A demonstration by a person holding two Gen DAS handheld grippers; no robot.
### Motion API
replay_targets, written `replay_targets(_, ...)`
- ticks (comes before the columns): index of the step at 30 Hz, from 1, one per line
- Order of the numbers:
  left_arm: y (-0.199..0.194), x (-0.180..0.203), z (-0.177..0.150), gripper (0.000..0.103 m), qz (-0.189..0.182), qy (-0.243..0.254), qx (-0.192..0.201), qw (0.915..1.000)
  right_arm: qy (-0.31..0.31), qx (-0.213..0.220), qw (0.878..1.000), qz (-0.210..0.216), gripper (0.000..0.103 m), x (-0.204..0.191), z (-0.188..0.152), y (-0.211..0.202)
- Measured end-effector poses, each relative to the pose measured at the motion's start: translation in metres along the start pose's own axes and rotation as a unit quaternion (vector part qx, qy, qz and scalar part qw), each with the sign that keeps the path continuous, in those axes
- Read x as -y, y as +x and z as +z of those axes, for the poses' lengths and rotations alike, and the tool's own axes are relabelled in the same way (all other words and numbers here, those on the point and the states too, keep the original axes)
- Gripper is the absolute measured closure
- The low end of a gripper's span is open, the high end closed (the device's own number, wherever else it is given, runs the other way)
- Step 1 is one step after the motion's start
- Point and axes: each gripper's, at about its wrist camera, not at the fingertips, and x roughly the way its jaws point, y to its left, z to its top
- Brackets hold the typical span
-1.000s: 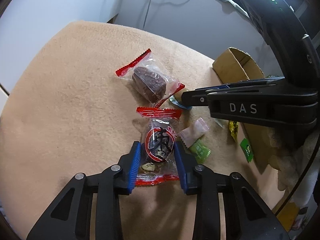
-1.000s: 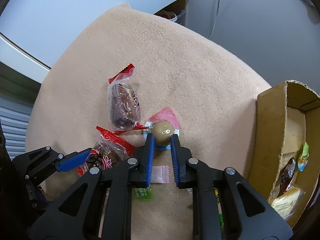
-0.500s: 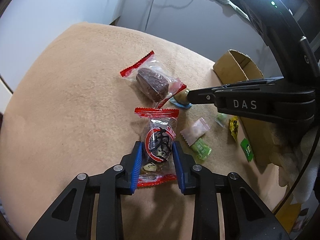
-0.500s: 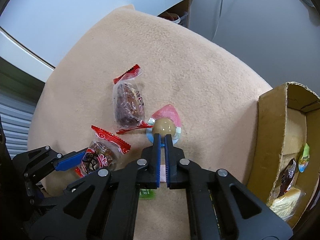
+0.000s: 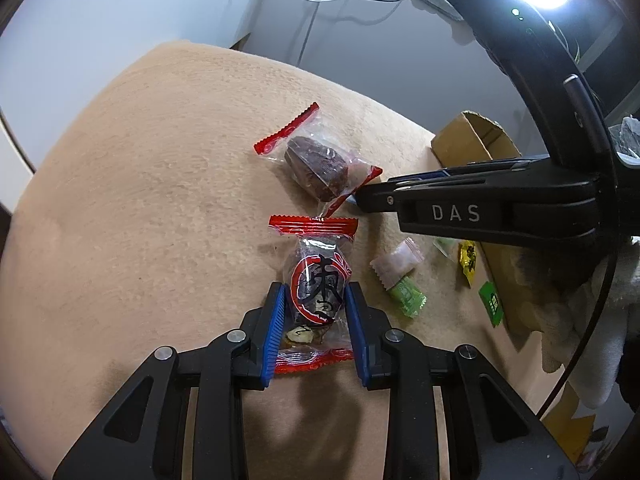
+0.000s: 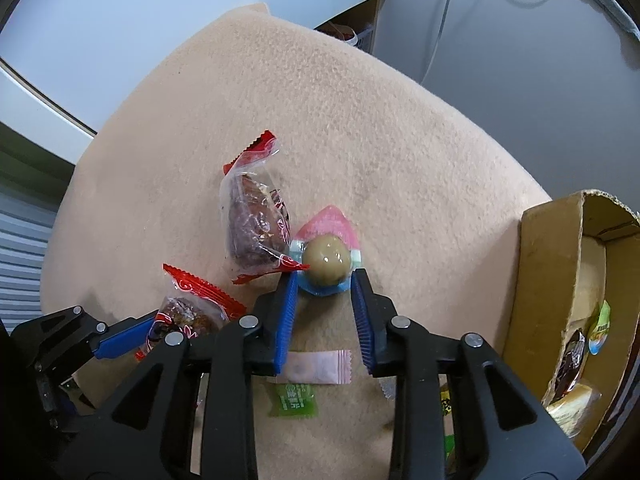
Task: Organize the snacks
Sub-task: 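Grasp the brown ball candy with right tool while left tool grasps red-edged candy packet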
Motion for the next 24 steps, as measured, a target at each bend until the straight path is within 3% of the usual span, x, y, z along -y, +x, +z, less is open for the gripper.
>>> replay_targets(13, 0.000, -0.004, -0.002, 0.074, -0.002, -0.008, 0.002, 1.0000, -0.021, -0.001, 1.000, -0.015, 0.078, -0.009, 0.020, 0.012)
replay_targets(24, -0.003, -0.001, -0.002, 0.074, 0.000, -0.011, 0.005, 0.9999, 0.018, 0.017, 1.000, 0.011, 0.079, 0.010, -0.006, -0.014)
